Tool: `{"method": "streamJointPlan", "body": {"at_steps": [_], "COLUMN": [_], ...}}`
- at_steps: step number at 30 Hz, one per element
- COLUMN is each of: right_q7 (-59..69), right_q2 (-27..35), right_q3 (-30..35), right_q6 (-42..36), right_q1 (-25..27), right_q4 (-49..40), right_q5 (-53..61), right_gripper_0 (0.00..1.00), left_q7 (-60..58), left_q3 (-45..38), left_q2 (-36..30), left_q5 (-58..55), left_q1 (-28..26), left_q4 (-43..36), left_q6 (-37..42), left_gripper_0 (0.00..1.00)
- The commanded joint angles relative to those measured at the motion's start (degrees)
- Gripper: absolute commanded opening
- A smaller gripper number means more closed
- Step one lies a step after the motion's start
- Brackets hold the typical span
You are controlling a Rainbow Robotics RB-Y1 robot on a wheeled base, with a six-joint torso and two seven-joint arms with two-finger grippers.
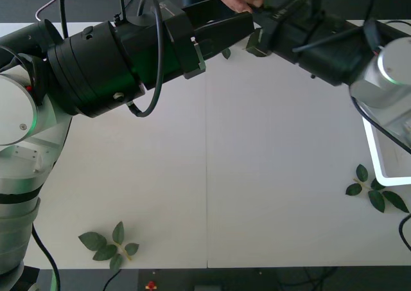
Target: Place the red flowers into the right box and the blue flowers into the left box. If a person shows an open palm, hand one flower to the person first, then continue sorting.
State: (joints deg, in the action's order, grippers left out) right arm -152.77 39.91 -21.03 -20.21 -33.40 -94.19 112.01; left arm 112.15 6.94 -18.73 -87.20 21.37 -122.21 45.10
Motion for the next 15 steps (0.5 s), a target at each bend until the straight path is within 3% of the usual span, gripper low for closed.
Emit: {"method": "streamJointPlan", "body": {"at_steps": [1, 12, 13, 15], "right_q7": [-1.92, -1.92, -1.83, -1.74], "right_q2": [-1.42, -1.68, -1.68, -1.68], "right_q3": [-3.58, -5.96, -5.96, -5.96], "right_q6": [3.86, 7.29, 7.38, 7.55], "right_q1": [-5.45, -7.03, -6.94, -7.03], "right_q4": [1.29, 2.16, 2.16, 2.16], "right_q5": [-0.83, -0.74, -0.74, -0.3], "right_gripper_0": [0.0, 0.0, 0.05, 0.42], "left_q7": [-1.32, -1.32, -1.32, -1.32], "left_q3": [0.88, 0.88, 0.88, 0.88], "left_q2": [-1.48, -1.48, -1.48, -1.48], "left_q5": [-0.69, -0.69, -0.69, -0.69], "left_q1": [-0.89, -0.89, -0.89, -0.89], "left_q4": [-2.07, -2.07, -2.07, -2.07], "left_q6": [-0.45, -0.45, -0.45, -0.45], "left_gripper_0": [1.0, 1.0, 1.0, 1.0]}}
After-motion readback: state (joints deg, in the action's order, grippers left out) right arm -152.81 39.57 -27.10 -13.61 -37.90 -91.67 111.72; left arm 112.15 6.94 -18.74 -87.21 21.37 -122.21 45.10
